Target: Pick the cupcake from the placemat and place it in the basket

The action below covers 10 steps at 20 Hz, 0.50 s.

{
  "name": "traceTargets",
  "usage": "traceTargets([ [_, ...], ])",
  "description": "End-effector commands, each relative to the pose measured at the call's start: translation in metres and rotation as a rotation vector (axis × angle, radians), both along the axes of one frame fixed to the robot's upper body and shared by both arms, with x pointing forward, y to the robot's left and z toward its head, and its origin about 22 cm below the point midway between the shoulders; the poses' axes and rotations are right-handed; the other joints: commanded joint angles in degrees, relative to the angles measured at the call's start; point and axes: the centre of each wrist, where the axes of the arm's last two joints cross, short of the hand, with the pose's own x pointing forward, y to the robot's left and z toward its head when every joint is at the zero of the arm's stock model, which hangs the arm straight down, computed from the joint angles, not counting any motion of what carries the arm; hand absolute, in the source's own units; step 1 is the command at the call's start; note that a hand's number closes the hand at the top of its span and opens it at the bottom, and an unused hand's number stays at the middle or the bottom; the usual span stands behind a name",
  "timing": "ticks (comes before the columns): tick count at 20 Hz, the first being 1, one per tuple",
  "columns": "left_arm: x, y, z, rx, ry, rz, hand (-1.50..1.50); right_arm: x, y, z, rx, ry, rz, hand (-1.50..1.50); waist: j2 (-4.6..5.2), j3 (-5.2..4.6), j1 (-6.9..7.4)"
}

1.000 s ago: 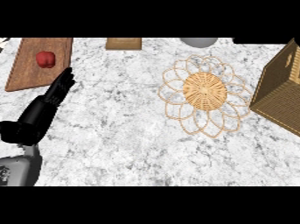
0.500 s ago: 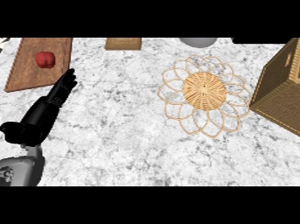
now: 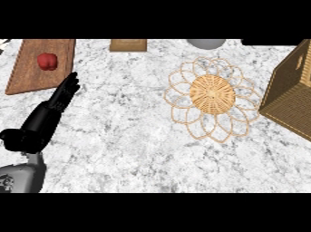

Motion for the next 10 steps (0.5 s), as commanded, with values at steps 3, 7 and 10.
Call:
traceTargets([
  [3, 0.006, -0.007, -0.001, -0.009, 0.004, -0.004, 0.0, 0.005, -0.013, -0.013, 0.014, -0.133, -0.098, 1.5, 0.01, -0.01, -0.07],
  [7, -0.002, 0.004, 0.009, -0.003, 0.005, 0.009, 0.0, 0.017, -0.027, -0.017, 0.033, -0.124, -0.074, -1.5, -0.05, -0.02, 0.13],
  [10, 0.002, 0.009, 0.007, -0.012, 0.024, -0.007, 0.0, 0.016, -0.038, -0.019, -0.006, -0.132, -0.049, -1.5, -0.04, -0.02, 0.02],
])
